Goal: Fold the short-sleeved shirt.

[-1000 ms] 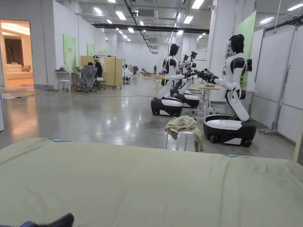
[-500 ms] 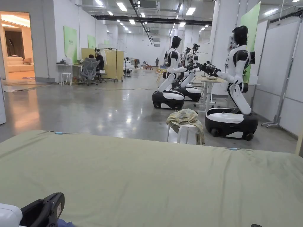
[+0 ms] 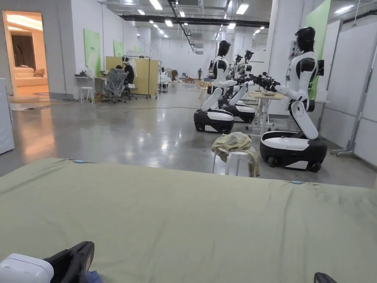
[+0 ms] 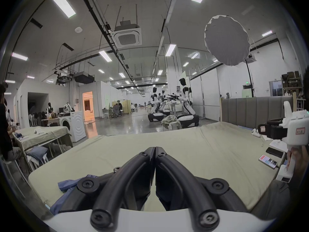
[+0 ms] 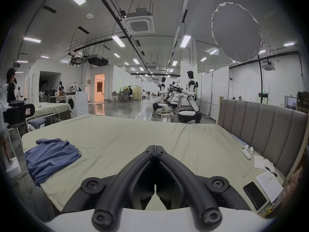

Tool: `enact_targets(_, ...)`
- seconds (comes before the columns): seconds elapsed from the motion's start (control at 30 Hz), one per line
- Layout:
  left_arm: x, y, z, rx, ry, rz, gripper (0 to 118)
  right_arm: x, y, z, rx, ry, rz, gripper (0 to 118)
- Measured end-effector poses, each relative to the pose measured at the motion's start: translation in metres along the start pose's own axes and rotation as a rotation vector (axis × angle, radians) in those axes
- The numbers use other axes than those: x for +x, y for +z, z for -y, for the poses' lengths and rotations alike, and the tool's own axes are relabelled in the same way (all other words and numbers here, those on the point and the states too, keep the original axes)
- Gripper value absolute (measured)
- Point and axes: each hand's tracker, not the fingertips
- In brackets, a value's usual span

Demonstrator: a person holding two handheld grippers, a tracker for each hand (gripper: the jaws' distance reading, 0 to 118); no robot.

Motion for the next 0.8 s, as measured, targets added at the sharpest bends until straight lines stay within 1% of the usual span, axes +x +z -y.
enact_targets(0.07,-0.012,0.007,0.001,-0.01,0.022,-0.021,3,-0.006,-0.008,-0.003,0.007,-0.016,-0.042,0)
enact_targets(0.13,-0.026,0.017,0.003,-0.031,-0.001,-0.115,3,-0.019,-0.015,-0.006,0.016,-0.017,-0.088,0)
enact_targets(0.2,-0.04,0.03,0.003,-0.04,-0.016,-0.165,3,-0.032,-0.019,-0.007,0.026,-0.018,-0.126,0)
enact_targets(0.3,-0.058,0.046,-0.005,-0.035,0.02,-0.172,3,-0.05,-0.025,-0.005,0.018,-0.025,-0.186,0)
enact_targets(0.4,-0.067,0.055,-0.008,-0.042,-0.028,-0.219,3,-0.065,-0.03,-0.003,0.006,-0.018,-0.232,0)
enact_targets(0.53,-0.08,0.059,0.0,-0.088,-0.051,-0.219,3,-0.071,-0.03,0.002,0.001,-0.014,-0.288,0)
enact_targets(0.6,-0.087,0.053,0.006,-0.143,-0.081,-0.241,5,-0.075,-0.025,0.003,0.0,0.006,-0.308,0)
enact_targets(0.63,-0.09,0.05,0.01,-0.145,-0.101,-0.238,13,-0.076,-0.024,0.004,0.001,0.019,-0.312,0)
enact_targets(0.67,-0.093,0.046,0.014,-0.156,-0.139,-0.252,37,-0.075,-0.023,0.006,0.003,0.033,-0.316,0)
enact_targets(0.7,-0.097,0.04,0.018,-0.176,-0.16,-0.241,69,-0.072,-0.023,0.007,0.0,0.043,-0.313,0)
enact_targets(0.73,-0.098,0.034,0.018,-0.179,-0.156,-0.237,75,-0.07,-0.023,0.008,-0.005,0.049,-0.312,0)
enact_targets(0.8,-0.105,0.02,0.027,-0.196,-0.159,-0.202,75,-0.066,-0.023,0.012,-0.019,0.047,-0.304,0)
